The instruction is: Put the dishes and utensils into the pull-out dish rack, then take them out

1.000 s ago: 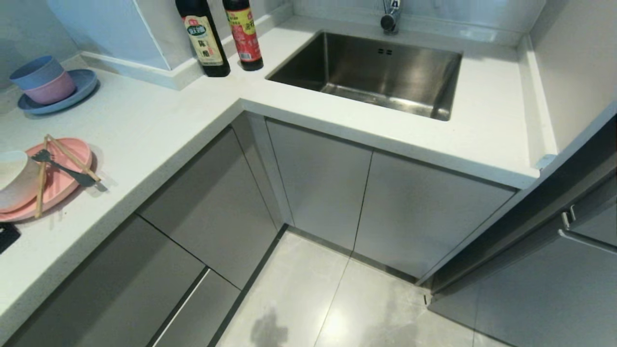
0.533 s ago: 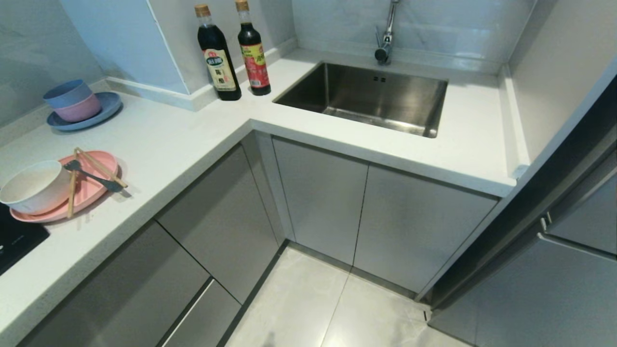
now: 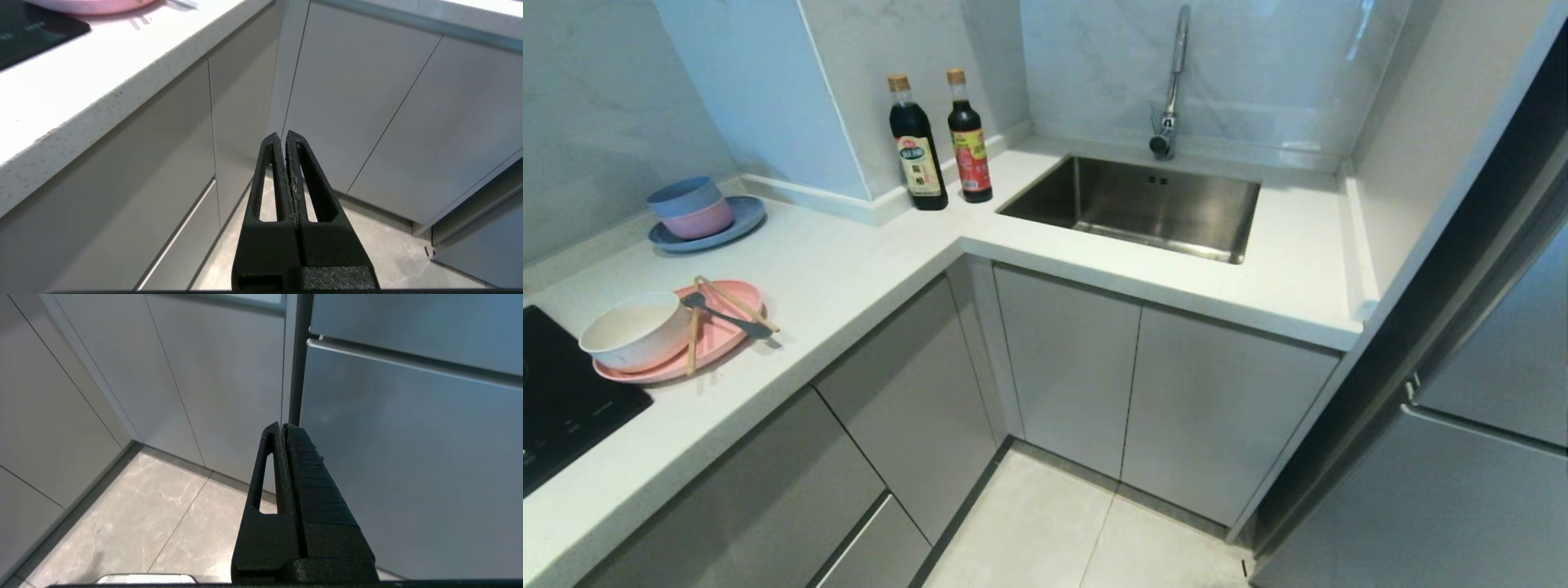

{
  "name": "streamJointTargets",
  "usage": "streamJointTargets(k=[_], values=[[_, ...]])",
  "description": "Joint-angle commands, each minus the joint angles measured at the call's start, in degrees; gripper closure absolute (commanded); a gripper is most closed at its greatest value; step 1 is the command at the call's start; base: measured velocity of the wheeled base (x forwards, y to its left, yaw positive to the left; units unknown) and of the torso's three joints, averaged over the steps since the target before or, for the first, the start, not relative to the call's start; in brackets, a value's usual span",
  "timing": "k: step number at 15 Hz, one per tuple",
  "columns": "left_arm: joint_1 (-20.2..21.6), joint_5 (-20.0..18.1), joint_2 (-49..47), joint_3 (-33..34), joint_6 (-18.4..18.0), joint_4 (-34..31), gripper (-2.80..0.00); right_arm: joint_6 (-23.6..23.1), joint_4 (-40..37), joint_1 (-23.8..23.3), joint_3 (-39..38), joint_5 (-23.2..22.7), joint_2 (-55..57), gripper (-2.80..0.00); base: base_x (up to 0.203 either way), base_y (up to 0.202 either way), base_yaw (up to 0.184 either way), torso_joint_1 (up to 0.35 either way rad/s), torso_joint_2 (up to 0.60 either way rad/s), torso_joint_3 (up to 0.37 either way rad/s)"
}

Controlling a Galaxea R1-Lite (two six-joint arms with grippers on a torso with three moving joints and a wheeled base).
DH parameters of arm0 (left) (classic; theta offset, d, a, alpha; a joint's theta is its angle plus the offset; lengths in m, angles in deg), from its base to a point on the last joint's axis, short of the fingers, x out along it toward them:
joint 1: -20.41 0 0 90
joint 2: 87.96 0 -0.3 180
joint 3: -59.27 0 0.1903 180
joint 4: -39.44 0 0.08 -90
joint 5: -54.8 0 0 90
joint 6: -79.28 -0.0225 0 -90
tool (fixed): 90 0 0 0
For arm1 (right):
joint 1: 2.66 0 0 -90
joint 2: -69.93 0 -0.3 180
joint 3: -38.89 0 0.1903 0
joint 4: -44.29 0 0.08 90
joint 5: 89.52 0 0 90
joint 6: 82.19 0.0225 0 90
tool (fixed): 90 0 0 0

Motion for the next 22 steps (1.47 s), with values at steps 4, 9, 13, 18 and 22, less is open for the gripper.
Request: streamJointTargets(k=[4,9,13,18,22], values=[[0.0,0.0,-0.1,1.0,0.1,0.1,0.0,0.1,0.0,0.0,-0.1,0.0,0.0,0.0,0.0,0.0,0.0,0.006,0.0,0.203],[0.0,0.0,-0.1,1.0,0.1,0.1,0.0,0.0,0.0,0.0,-0.1,0.0,0.0,0.0,0.0,0.0,0.0,0.001,0.0,0.204],[0.0,0.0,-0.1,1.0,0.1,0.1,0.0,0.0,0.0,0.0,-0.1,0.0,0.0,0.0,0.0,0.0,0.0,0.001,0.0,0.212],[0.0,0.0,-0.1,1.0,0.1,0.1,0.0,0.0,0.0,0.0,-0.1,0.0,0.0,0.0,0.0,0.0,0.0,0.002,0.0,0.201],[0.0,0.0,-0.1,1.0,0.1,0.1,0.0,0.0,0.0,0.0,-0.1,0.0,0.0,0.0,0.0,0.0,0.0,0.001,0.0,0.2]])
